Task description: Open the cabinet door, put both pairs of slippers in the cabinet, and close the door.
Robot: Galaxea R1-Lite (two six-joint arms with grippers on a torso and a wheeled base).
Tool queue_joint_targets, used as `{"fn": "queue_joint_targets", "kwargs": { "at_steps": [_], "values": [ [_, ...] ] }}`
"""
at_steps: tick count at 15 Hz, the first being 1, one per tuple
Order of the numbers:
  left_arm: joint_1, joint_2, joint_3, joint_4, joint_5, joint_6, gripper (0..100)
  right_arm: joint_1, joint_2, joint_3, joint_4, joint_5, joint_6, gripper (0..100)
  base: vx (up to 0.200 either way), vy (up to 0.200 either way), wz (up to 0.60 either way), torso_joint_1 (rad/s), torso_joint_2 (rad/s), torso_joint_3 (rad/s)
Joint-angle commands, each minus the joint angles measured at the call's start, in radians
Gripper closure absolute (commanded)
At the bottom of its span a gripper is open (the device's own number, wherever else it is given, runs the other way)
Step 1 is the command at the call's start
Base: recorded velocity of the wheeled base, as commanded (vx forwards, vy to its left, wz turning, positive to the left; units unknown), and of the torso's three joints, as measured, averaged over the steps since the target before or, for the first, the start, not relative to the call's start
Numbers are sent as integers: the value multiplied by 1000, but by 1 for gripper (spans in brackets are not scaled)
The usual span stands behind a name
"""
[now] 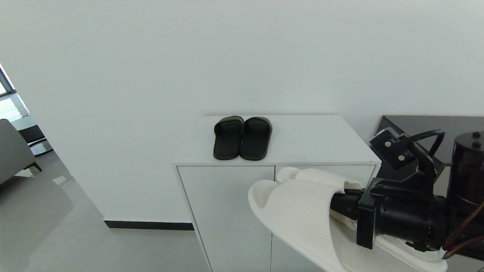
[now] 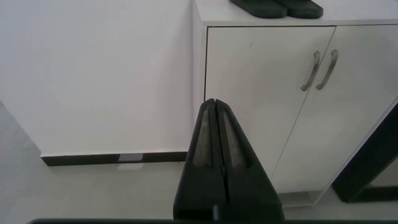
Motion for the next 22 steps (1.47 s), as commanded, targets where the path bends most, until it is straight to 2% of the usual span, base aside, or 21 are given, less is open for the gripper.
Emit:
{"fn": "queue_joint_targets", "kwargs": {
  "at_steps": [1,4,8,17,22],
  "values": [
    [1,1,0,0,0,1,100,1,-5,31,-9,16,1,100,0,0,0,0,0,0],
    [1,1,0,0,0,1,100,-1,-37,73,-18,97,11,100,0,0,0,0,0,0],
    [1,1,0,0,-1,4,100,-2,-37,86,-19,102,11,100,0,0,0,0,0,0],
    [1,1,0,0,-1,4,100,-1,-37,109,-48,104,4,100,0,-200,-67,2,3,3],
    [1,1,0,0,-1,2,100,-1,-29,110,-48,104,4,100,0,0,0,0,0,0]
  ]
}}
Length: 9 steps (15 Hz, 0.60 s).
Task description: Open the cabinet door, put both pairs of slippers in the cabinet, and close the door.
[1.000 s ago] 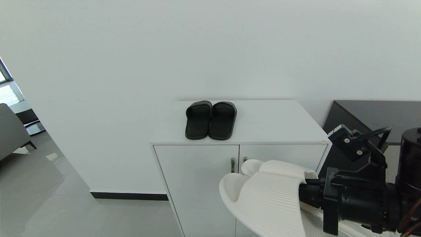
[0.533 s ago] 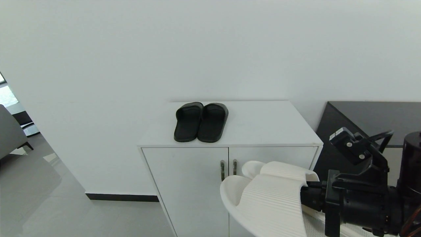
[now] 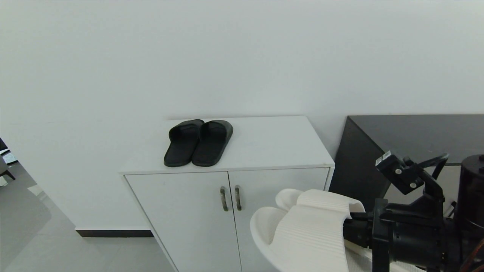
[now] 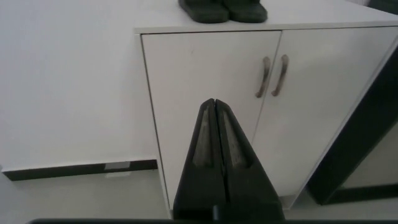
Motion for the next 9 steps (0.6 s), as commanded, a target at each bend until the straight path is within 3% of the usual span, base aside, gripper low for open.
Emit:
{"fn": "queue_joint_targets", "kwargs": {
  "at_steps": [1,9],
  "values": [
    [2,-1,1,0,0,-1,100,-1,6,1,-1,-1,0,100,0,0,0,0,0,0],
    [0,-1,0,0,0,-1,100,3,7,31,-39,1,-7,100,0,0,0,-9,19,11]
  ]
}}
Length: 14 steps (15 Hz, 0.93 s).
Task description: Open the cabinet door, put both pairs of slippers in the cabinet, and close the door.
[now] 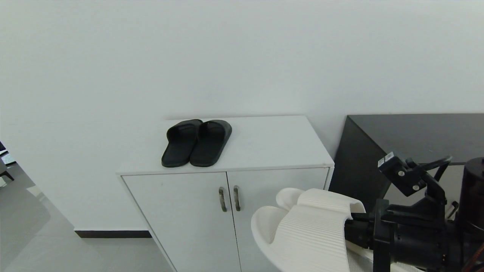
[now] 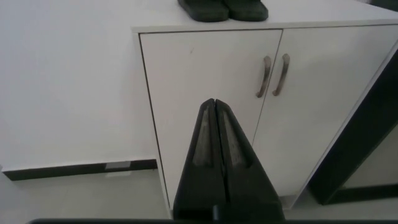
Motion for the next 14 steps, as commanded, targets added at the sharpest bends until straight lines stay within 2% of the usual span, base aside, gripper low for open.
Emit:
{"fn": "queue_joint_targets", "kwargs": {
  "at_steps": [1,6,7,14],
  "values": [
    [0,-1,0,0,0,0,100,2,4,10,0,10,-16,100,0,0,0,-159,334,178],
    [0,1,0,0,-3,3,100,0,4,24,0,28,-22,100,0,0,0,-218,497,274],
    [-2,1,0,0,-3,1,0,0,4,24,0,28,-22,100,0,0,0,-227,515,286],
    [0,1,0,0,-2,1,0,0,2,28,0,39,-25,100,0,0,0,-217,504,292]
  ]
}}
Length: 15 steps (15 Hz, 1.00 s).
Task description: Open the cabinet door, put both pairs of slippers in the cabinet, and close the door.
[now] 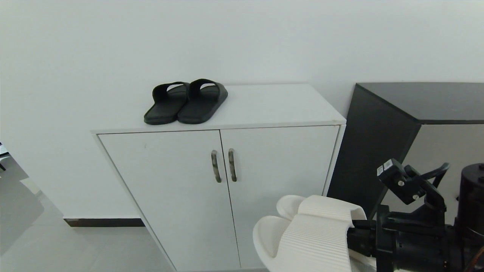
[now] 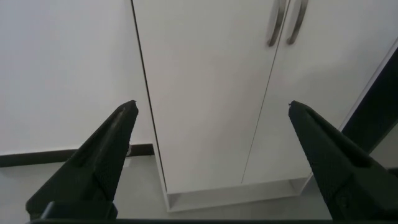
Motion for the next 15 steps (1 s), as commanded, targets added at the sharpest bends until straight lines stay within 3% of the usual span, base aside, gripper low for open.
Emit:
{"fn": "queue_joint_targets", "kwargs": {
  "at_steps": [1,15],
  "values": [
    [0,0,0,0,0,0,0,0,2,1,0,3,0,100,0,0,0,-193,481,281],
    [-1,1,0,0,-1,0,0,14,48,57,-94,17,-58,100,0,0,0,-143,423,281]
  ]
}}
